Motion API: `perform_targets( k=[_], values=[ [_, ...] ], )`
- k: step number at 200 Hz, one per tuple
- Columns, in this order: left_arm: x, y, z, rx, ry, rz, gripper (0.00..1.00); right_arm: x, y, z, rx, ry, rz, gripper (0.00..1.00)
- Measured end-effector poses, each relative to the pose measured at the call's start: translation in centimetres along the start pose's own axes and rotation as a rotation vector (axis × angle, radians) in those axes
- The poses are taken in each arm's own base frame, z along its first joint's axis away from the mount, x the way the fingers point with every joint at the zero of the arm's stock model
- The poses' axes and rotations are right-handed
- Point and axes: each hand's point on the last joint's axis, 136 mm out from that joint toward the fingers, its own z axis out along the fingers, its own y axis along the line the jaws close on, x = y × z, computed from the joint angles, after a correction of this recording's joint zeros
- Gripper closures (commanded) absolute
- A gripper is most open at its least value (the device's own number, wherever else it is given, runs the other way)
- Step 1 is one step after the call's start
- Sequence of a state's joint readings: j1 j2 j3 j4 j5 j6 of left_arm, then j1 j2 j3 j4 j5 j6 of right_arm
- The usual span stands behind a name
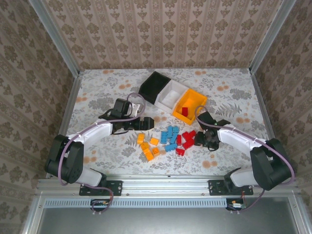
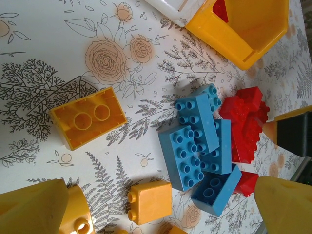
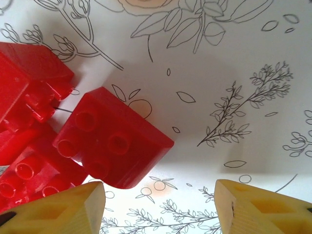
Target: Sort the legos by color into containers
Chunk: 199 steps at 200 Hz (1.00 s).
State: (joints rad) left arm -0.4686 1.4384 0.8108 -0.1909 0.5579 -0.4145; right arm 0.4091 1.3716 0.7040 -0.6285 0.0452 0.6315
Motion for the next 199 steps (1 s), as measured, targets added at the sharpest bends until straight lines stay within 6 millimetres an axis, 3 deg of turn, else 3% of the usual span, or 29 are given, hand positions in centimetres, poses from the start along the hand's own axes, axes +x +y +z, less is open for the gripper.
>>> perform_targets(
  k=[67,123,147,199],
  values=[
    [-0.4,1.2,-0.5,-0.017,-0.014,-0.031,0.0,-2.5,1.4,1.2,0.026,0.003,-0.026,0.37],
    [-0.4,1.2,-0.5,-0.016,-0.015,-0.031,0.0,-3.9,1.9,2.1,0.041,0.0,-0.058,0.58],
    [-0.4,1.2,-0.5,-0.016,-0.015,-0.031,0.0,-3.9,1.6,2.0,0.053,-0.002,-0.059,0.68],
    [-0.4,1.2,-0.5,-0.015,-0.015,-0.032,0.0,-3.7,1.4,0.0,0.022,-0.046,-0.036,0.69]
  ],
)
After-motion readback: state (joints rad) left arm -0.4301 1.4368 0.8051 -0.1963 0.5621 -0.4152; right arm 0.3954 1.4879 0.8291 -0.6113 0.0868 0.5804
